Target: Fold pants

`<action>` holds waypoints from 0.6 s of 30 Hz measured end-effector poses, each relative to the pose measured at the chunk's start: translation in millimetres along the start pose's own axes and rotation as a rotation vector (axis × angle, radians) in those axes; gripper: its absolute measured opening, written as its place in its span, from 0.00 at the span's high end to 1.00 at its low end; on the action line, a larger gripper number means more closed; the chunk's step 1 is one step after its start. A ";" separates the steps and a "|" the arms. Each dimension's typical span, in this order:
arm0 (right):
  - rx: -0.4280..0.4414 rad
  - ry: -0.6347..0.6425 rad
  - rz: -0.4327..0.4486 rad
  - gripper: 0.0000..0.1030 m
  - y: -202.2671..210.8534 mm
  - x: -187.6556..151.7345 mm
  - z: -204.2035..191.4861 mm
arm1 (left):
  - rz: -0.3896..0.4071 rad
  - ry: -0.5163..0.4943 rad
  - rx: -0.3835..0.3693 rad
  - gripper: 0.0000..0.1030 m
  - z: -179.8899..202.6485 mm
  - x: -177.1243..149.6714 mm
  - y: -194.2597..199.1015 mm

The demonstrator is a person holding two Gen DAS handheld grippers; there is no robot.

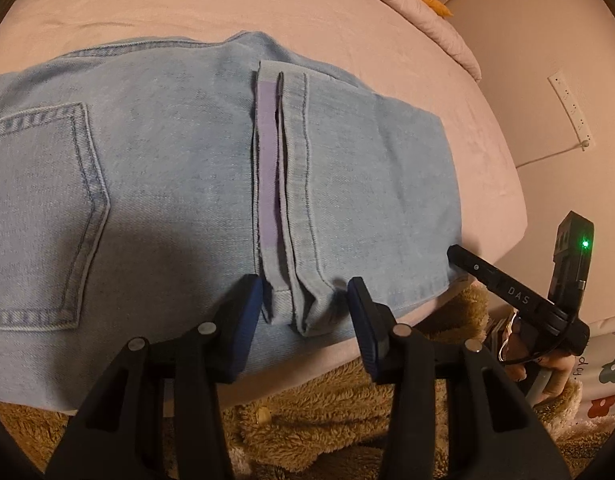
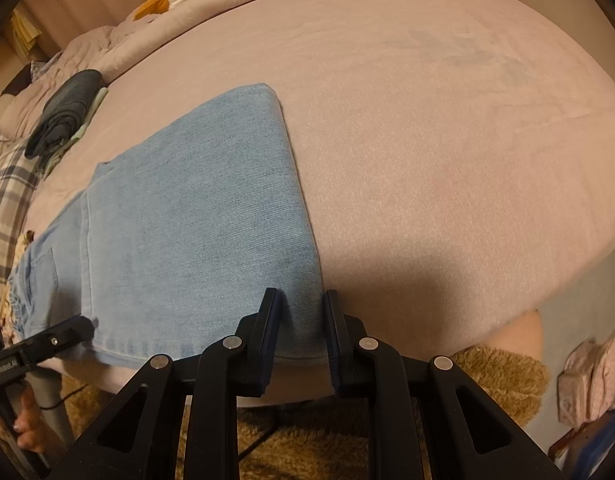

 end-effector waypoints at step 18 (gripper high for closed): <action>0.035 0.034 0.131 0.81 4.0 -13.9 5.2 | 0.155 -0.067 0.038 0.58 3.1 -24.0 2.8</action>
Point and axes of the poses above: each gripper's, at about its wrist camera, not at the fingertips, and y roughly against the way its jaws point, z to its right, x to its top, the point moved 1 cm from there along -y, roughly the way its jaws point, and after that the axes turned 8 degrees about -y, right-handed, at the moved point
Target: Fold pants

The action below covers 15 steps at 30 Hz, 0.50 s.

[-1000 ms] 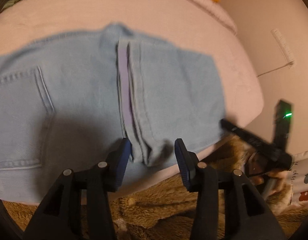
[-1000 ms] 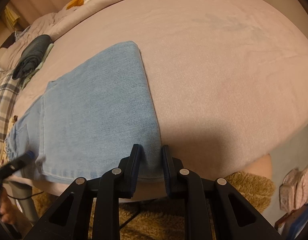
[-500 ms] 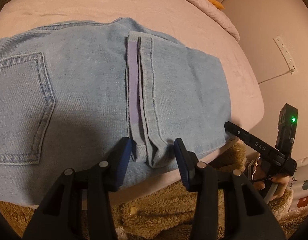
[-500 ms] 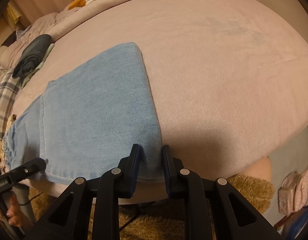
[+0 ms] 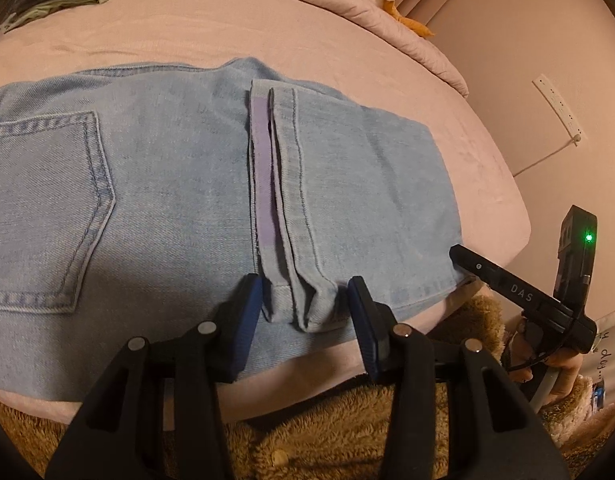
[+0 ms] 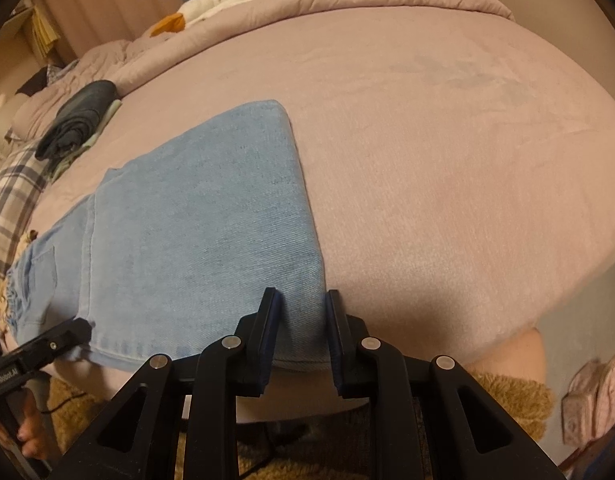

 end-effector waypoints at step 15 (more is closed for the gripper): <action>-0.002 0.001 0.021 0.80 4.6 -3.5 0.0 | 0.007 0.004 0.034 0.59 0.9 -3.7 3.9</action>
Point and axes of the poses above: each gripper's, at about its wrist camera, not at the fingertips, and y roughly against the way its jaws point, z to its right, x to its top, the point moved 1 cm from there along -y, roughly the way its jaws point, and after that the axes turned 8 degrees about -y, right-handed, at the moved point
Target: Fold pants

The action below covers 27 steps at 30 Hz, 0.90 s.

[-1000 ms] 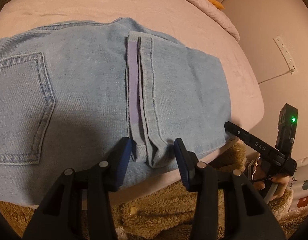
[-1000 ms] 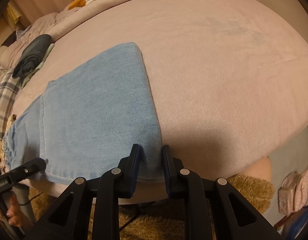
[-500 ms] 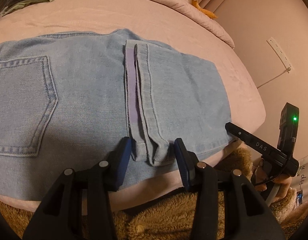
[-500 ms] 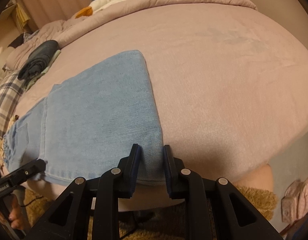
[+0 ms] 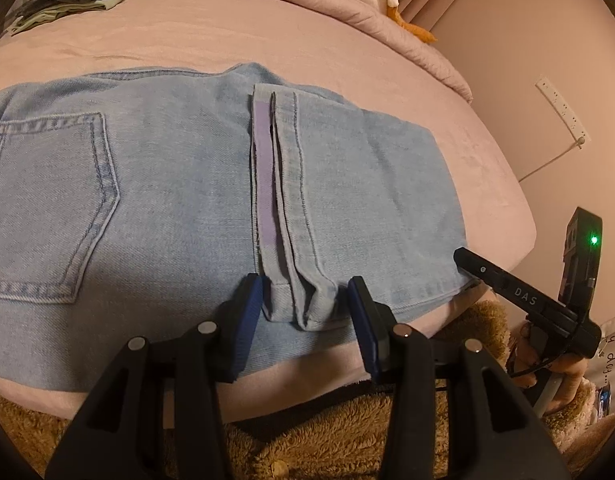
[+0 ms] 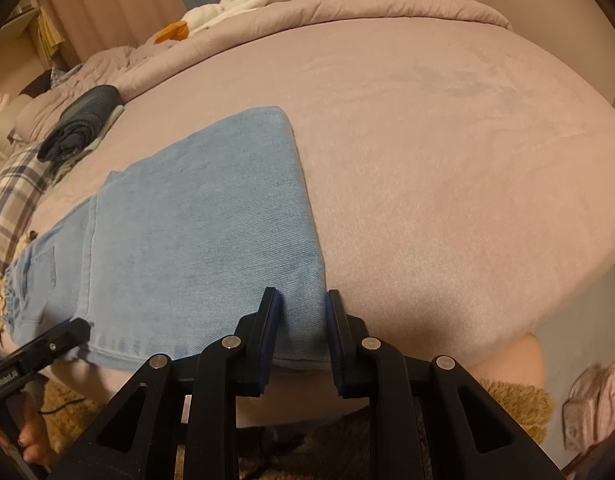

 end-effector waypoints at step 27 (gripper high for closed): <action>0.210 -0.077 -0.115 0.68 -66.0 116.7 -20.3 | 0.055 0.121 0.091 0.77 -41.1 109.6 -35.8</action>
Point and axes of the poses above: each gripper's, at about its wrist camera, not at the fingertips, and y roughly against the way its jaws point, z to its right, x to its top, the point moved 1 cm from there along -y, roughly the way its jaws point, and after that the axes turned 8 degrees about -y, right-handed, at the moved point
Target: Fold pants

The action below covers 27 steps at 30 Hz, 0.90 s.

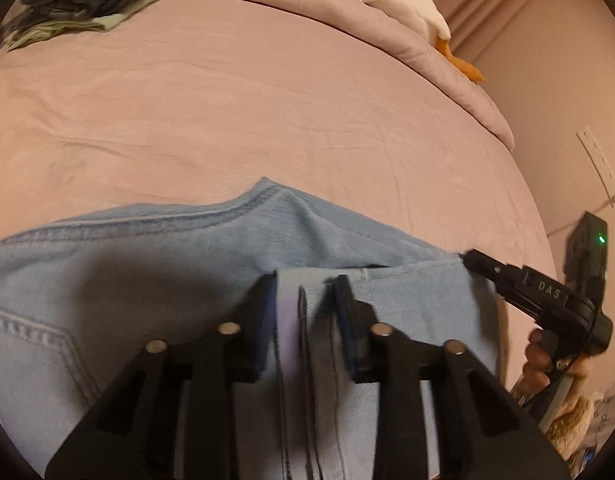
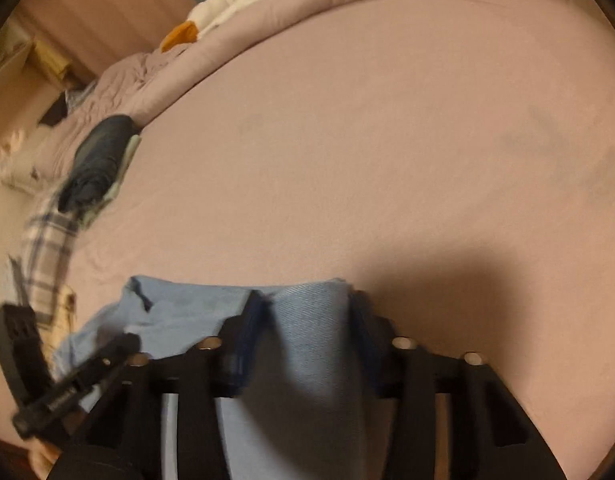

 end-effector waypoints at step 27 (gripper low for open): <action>-0.193 -0.036 0.100 0.73 3.8 -4.2 -18.0 | 0.016 0.021 0.031 0.69 0.6 -9.8 19.2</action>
Point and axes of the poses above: each gripper's, at about its wrist camera, not at the fingertips, and y roughly against the way its jaws point, z to its right, x to its top, the point moved 1 cm from there along -y, roughly the way its jaws point, and after that the axes turned 8 degrees about -y, right-handed, at the moved point
